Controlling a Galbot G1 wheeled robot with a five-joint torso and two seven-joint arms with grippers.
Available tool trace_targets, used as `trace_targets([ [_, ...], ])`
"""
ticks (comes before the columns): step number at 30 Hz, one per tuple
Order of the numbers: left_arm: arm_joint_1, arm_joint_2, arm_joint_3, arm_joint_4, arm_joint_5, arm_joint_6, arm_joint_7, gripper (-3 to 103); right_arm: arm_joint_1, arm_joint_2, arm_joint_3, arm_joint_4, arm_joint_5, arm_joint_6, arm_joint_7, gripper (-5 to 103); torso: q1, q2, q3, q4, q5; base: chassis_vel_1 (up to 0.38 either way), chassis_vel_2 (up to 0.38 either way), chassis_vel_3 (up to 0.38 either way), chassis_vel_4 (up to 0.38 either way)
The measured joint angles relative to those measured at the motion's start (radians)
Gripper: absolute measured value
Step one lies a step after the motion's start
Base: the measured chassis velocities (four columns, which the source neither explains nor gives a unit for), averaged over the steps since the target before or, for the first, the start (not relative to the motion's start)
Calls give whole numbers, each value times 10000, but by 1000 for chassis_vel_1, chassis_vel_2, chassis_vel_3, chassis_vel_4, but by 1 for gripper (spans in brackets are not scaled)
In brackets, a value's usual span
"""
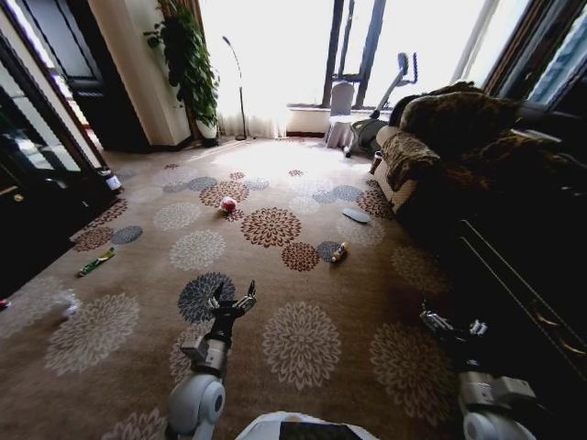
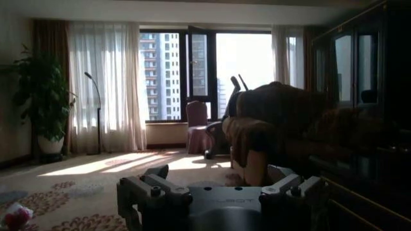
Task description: Pick up the trash from the ground and place it into the trash bin.
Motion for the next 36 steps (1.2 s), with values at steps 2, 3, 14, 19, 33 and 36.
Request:
trace_targets([
  [2,-6,-1,1,0,0,4,0,100,-30,10,2,46,12,4,8,100,0,0,0,0,1,-213,-211,204,205],
  [3,-13,0,0,0,0,7,0,100,-59,26,2,83,16,26,35,100,-1,0,0,0,1,-220,-211,209,211],
  [14,-111,10,-127,85,-161,65,-10,100,-15,32,2,292,-196,171,256,100,-1,0,-1,1,-10,-74,-70,71,82],
  [19,-115,-24,-164,142,-175,51,-16,100,16,27,7,260,-120,184,226,100,0,0,0,2,-5,17,2,-22,22],
  [33,-126,-37,-243,191,-247,11,-41,100,168,10,-30,132,-78,139,215,100,-2,1,-1,0,-2,-34,-237,26,244],
  [36,-135,-45,-228,191,-237,13,-44,100,160,9,-32,93,-49,180,216,100,-5,1,-3,0,-3,-82,-377,95,360],
])
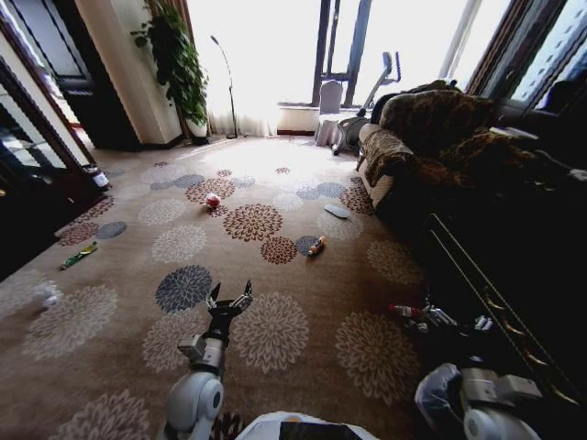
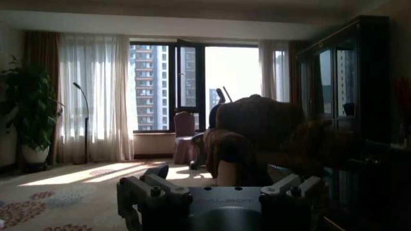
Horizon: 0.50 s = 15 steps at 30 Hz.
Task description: Pick up the trash from the ground and place it into the trash bin.
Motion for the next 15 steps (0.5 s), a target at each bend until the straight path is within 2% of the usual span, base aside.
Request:
trace_targets([
  [2,0,-7,9,8,19,3,0,100,-17,12,-17,-23,12,35,1,100,-1,0,0,1,5,-94,-326,114,303],
  [6,3,-23,12,8,25,6,1,100,-28,0,-23,-69,30,33,30,100,0,1,0,-1,8,-101,-169,101,132],
  [11,21,-15,-33,19,23,4,-8,100,-98,-58,17,-106,57,-108,56,100,8,-1,4,1,-9,-32,13,38,-41],
  [15,21,-16,-43,67,15,-7,-17,100,-121,-66,27,-113,59,-114,33,100,7,-1,3,3,-2,17,36,-11,-24],
])
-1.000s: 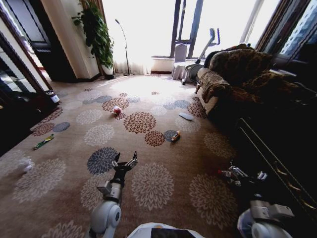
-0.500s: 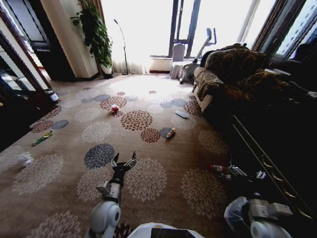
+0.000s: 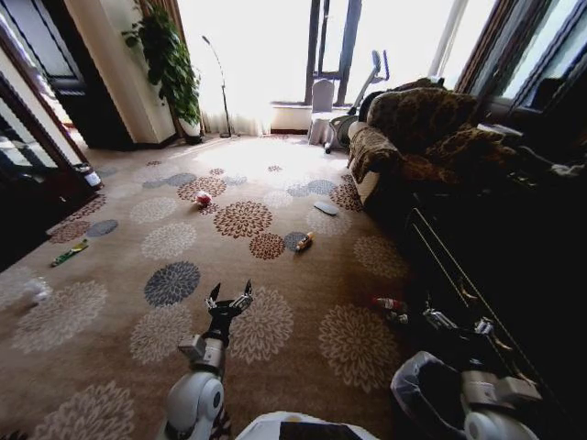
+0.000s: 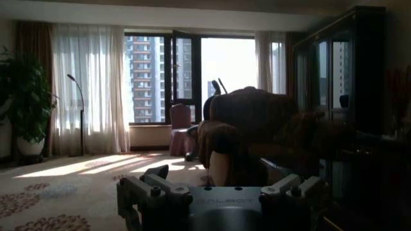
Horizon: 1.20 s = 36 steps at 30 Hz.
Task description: Pick up the trash from the ground and place it into the trash bin.
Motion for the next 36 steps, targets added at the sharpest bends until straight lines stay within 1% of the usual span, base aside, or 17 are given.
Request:
trace_targets([
  [2,-10,-3,2,17,-3,-4,-1,100,0,0,0,0,-1,0,-6,100,-1,0,-1,-1,-1,0,0,0,0],
  [4,-35,-2,13,27,-17,-6,-2,100,10,0,-1,11,-5,1,-27,100,-2,0,-1,-3,9,-8,-96,11,105],
  [9,-72,11,21,42,-32,-6,-2,100,56,0,-2,20,-11,18,-29,100,0,-1,0,-4,3,-26,-159,26,173],
  [16,-78,10,47,82,-37,-7,-2,100,37,-21,-9,35,-28,87,-34,100,-2,0,-1,-2,5,-27,-354,18,342],
  [18,-87,9,61,105,-35,-6,-3,100,14,-23,-31,61,-65,115,-20,100,-6,1,-3,-4,-1,-48,-430,41,427],
  [20,-97,5,69,115,-32,-6,-3,100,-22,-23,-60,93,-134,90,32,100,-10,1,-5,-5,3,-74,-425,51,367],
  [23,-118,-9,82,135,-23,4,-1,100,-178,-60,-107,177,-398,-328,130,100,-14,5,-7,-4,15,-38,-246,41,252],
  [24,-118,-9,82,135,-23,4,-1,100,-178,-60,-107,177,-398,-328,130,100,-14,5,-7,-4,15,-40,-173,37,226],
  [25,-132,-11,83,157,-21,7,0,100,-242,-103,-105,207,-459,-655,139,100,-14,5,-7,-5,10,-40,-88,42,95],
  [26,-141,-12,79,203,-20,8,0,100,-292,-133,-108,279,-466,-1160,172,100,-11,4,-4,-5,8,-46,-88,9,13],
  [27,-141,-12,79,203,-20,8,0,100,-292,-133,-108,279,-466,-1160,172,100,-11,4,-4,-5,8,-46,-88,9,13],
  [30,-155,-28,44,341,-11,-4,-2,100,-373,-116,-340,478,-550,-1804,282,100,3,-1,2,-2,-9,-9,63,7,-58],
  [31,-156,-35,33,361,-10,-8,-2,100,-368,-120,-403,477,-616,-1978,283,100,4,-1,1,-1,-9,27,139,5,-104],
  [32,-156,-35,33,361,-10,-8,-2,100,-368,-120,-403,477,-616,-1978,283,100,4,-1,1,-1,-9,27,139,5,-104],
  [34,-161,-16,13,418,-10,-21,-2,100,-218,-314,-460,129,-663,-2464,309,100,3,-1,1,0,0,20,109,8,-61],
  [35,-161,-16,13,418,-10,-21,-2,100,-218,-314,-460,129,-663,-2464,309,100,3,-1,1,0,0,13,79,8,-48],
  [36,-161,19,4,464,-10,-27,-2,100,-110,-510,-463,-185,-736,-2643,323,100,3,-1,2,-1,5,0,0,0,0],
])
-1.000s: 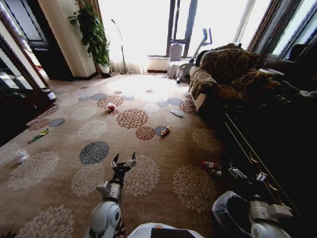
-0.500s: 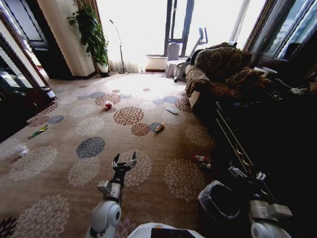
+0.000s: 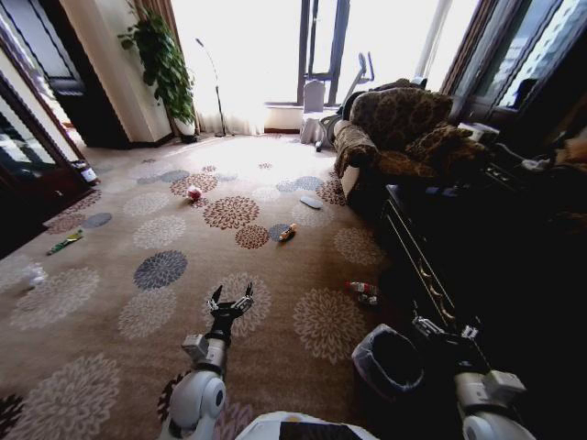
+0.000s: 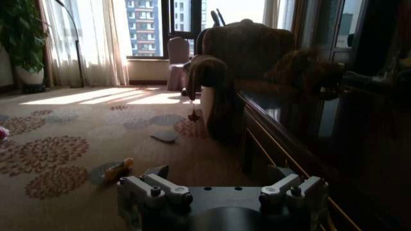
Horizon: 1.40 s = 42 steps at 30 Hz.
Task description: Pick up the trash from the ground and place it into the trash bin.
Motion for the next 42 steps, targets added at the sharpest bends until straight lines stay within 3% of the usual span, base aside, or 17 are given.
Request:
trace_targets([
  [2,7,143,6,157,21,-21,3,100,235,-606,-15,-873,-126,-235,-4,100,-5,1,-2,-1,1,0,0,0,0],
  [8,42,406,51,526,219,-76,21,100,807,-1417,-370,-2664,-305,-377,5,100,-7,1,-3,-2,3,-2,-18,3,6],
  [13,34,438,29,623,210,-69,23,100,1018,-1488,-754,-3264,-462,-393,90,100,-6,1,-3,0,-7,0,0,0,0],
  [17,21,386,35,624,138,12,7,100,1570,-1523,-1032,-4329,-1123,-216,232,100,-6,1,-3,-1,0,0,0,0,0],
  [28,88,349,16,581,234,62,-10,100,2271,-1898,-1352,-6312,-581,-415,-7,100,-6,1,-3,-1,-1,0,0,0,0],
  [42,109,473,-2,531,273,208,-25,100,3481,-2240,-1495,-8905,-1045,-78,-234,100,-6,1,-3,-2,2,0,0,0,0],
])
